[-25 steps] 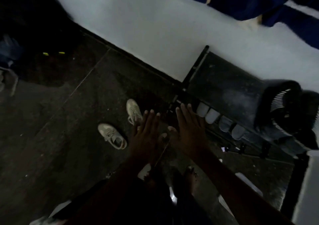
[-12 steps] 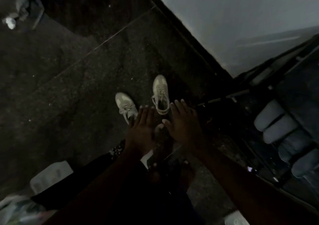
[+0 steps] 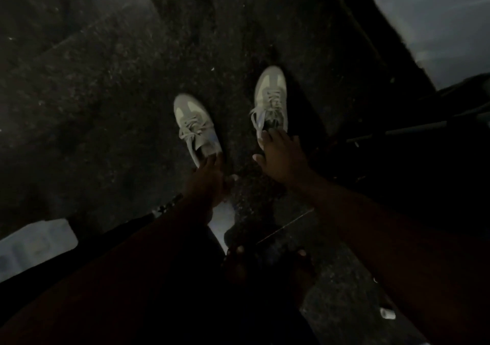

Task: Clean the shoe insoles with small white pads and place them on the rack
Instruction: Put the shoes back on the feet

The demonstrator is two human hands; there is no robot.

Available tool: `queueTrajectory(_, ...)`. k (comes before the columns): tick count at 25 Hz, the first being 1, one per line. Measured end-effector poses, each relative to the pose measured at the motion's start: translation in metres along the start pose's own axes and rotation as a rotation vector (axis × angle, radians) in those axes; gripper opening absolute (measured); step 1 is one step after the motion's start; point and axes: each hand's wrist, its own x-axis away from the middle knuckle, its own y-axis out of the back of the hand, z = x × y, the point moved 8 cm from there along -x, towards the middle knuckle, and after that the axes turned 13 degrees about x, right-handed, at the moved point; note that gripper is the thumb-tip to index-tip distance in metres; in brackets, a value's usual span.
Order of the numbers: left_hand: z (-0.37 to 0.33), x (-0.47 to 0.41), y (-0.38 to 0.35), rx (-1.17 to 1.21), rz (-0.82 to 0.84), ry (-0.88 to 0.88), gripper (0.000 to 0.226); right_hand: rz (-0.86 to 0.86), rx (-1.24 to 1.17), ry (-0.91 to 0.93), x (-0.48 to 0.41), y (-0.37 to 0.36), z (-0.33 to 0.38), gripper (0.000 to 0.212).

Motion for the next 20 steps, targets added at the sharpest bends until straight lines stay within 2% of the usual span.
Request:
queueTrajectory(3, 0.025, -0.026, -0.033, 0.056, 0.047, 0.068, 0.08, 0.074, -0.042, 0.016, -0.025, -0.042, 0.007, 0.063)
queueTrajectory(6, 0.047, -0.044, -0.044, 0.24, 0.012, 0.079, 0.082, 0.12, -0.224, -0.087, -0.042, -0.073, 0.002, 0.057)
queueTrajectory(11, 0.052, -0.056, -0.049, 0.048, 0.067, 0.033, 0.05, 0.063, -0.325, -0.109, -0.034, -0.092, 0.014, 0.033)
queueTrajectory(14, 0.052, -0.054, -0.051, 0.056, 0.025, 0.077, 0.054, 0.037, -0.35, -0.102, -0.013, -0.1, 0.023, 0.025)
queueTrajectory(16, 0.049, -0.046, -0.051, 0.051, -0.003, 0.086, 0.056, 0.097, -0.32, -0.112, 0.004, -0.111, 0.03, 0.021)
queueTrajectory(18, 0.045, -0.035, -0.045, 0.019, -0.045, 0.069, 0.055, 0.177, -0.323, -0.129, 0.021, -0.131, 0.043, 0.024)
queueTrajectory(20, 0.031, -0.026, -0.025, 0.067, -0.158, 0.006, 0.053, 0.238, -0.357, -0.16, 0.031, -0.164, 0.054, 0.041)
